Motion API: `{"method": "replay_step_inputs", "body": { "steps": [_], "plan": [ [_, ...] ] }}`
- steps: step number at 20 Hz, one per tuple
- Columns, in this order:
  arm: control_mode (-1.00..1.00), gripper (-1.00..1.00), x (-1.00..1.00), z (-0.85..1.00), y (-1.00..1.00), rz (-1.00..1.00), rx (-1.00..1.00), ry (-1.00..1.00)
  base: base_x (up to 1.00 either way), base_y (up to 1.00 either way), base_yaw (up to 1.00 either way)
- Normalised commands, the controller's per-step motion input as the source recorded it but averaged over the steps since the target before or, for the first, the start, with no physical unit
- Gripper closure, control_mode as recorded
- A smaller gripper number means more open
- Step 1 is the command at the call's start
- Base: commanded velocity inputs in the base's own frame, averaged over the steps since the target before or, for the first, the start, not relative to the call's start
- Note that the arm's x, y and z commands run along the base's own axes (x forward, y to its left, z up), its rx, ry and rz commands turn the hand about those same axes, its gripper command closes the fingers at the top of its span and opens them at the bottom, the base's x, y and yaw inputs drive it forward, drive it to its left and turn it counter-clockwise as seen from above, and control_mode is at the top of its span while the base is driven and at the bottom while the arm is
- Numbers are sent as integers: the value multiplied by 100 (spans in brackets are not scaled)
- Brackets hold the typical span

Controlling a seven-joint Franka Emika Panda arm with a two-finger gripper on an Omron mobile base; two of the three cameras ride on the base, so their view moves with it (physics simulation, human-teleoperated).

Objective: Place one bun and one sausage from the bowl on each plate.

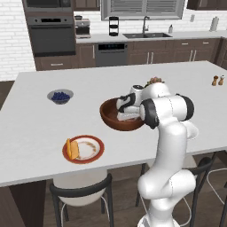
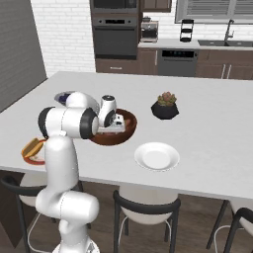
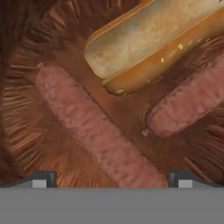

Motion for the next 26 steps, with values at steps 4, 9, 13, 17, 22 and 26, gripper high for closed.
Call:
{"method": "replay_step_inputs", "body": {
  "steps": [4, 9, 13, 17, 22, 26],
  "plan": [
    [-100, -100, 14, -52, 0, 15, -6, 0, 0, 0, 0],
    [-100, 100, 10, -65, 17, 12, -10, 1, 0, 0, 0],
    [-100, 100, 11, -39, 18, 8, -7, 3, 0, 0, 0],
    [-100, 100, -9, 25, 0, 1, 0, 0, 0, 0, 0],
    [-100, 100, -75, 83, 0, 0, 1, -12, 0, 0, 0],
    [-100, 100, -100, 99, 19, -1, 0, -17, 0, 0, 0]
  ]
}}
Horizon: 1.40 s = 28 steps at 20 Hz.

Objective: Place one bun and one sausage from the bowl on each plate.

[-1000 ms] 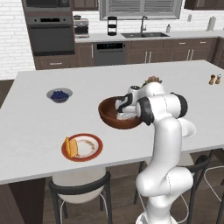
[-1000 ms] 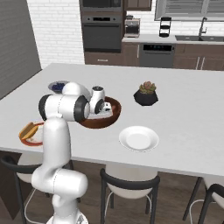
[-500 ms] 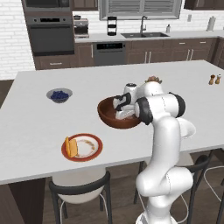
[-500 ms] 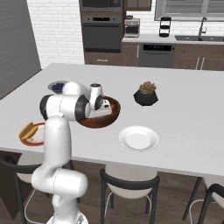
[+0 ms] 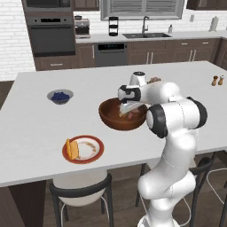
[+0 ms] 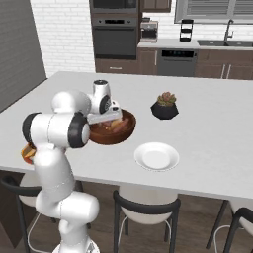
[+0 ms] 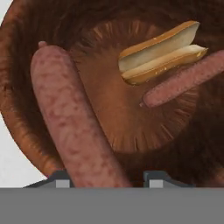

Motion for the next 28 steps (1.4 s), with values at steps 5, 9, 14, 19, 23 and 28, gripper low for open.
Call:
{"method": "replay_step_inputs", "body": {
  "steps": [5, 9, 14, 19, 23, 28],
  "plan": [
    [-100, 100, -100, 54, 71, -4, 0, -9, 0, 0, 0],
    [-100, 100, -100, 34, 93, -9, 0, -4, 0, 0, 0],
    [-100, 100, -100, 45, 79, -13, 0, 0, 0, 0, 0],
    [-100, 100, -25, -18, 75, -13, 0, 10, 0, 0, 0],
    [-100, 100, 16, -45, 46, -12, 0, 8, 0, 0, 0],
    [-100, 100, 7, -41, 45, -11, 1, 9, 0, 0, 0]
  ]
}}
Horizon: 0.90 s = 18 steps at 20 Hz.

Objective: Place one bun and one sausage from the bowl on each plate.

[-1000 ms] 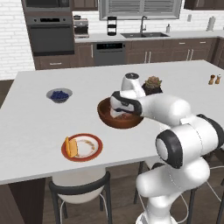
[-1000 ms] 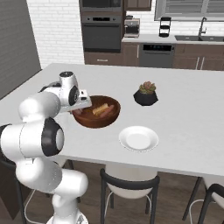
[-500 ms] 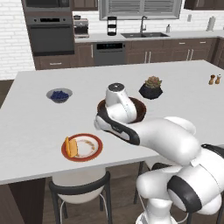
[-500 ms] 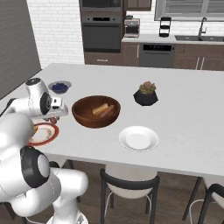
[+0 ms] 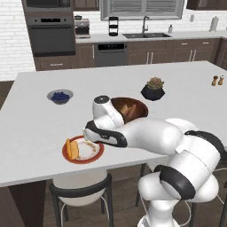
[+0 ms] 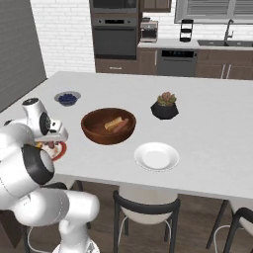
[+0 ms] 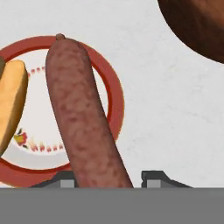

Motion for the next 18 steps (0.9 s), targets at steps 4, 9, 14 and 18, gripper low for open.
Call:
{"method": "replay_step_inputs", "body": {
  "steps": [4, 9, 14, 18],
  "plan": [
    [-100, 100, 10, -43, 35, -13, 1, 1, 0, 0, 0],
    [-100, 100, 39, -39, 29, -14, 2, 6, 0, 0, 0],
    [-100, 100, 8, -25, 7, -15, 6, 4, 0, 0, 0],
    [-100, -100, 0, -14, 0, -17, 7, 3, 0, 0, 0]
  ]
}}
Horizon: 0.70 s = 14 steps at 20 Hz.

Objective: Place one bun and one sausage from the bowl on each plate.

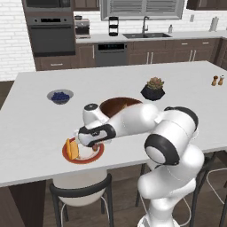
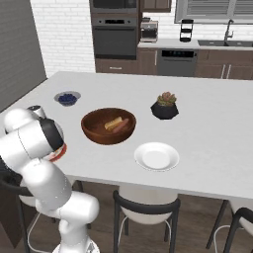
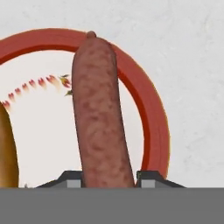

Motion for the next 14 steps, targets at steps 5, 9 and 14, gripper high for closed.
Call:
{"method": "replay_step_inputs", "body": {
  "steps": [5, 9, 14],
  "plan": [
    [-100, -100, 0, -10, 0, -12, 7, 0, 0, 0, 0],
    [-100, -100, -5, 2, 0, -10, 8, -4, 0, 0, 0],
    [-100, -100, -13, 41, 0, -9, 6, -9, 0, 0, 0]
  ]
}}
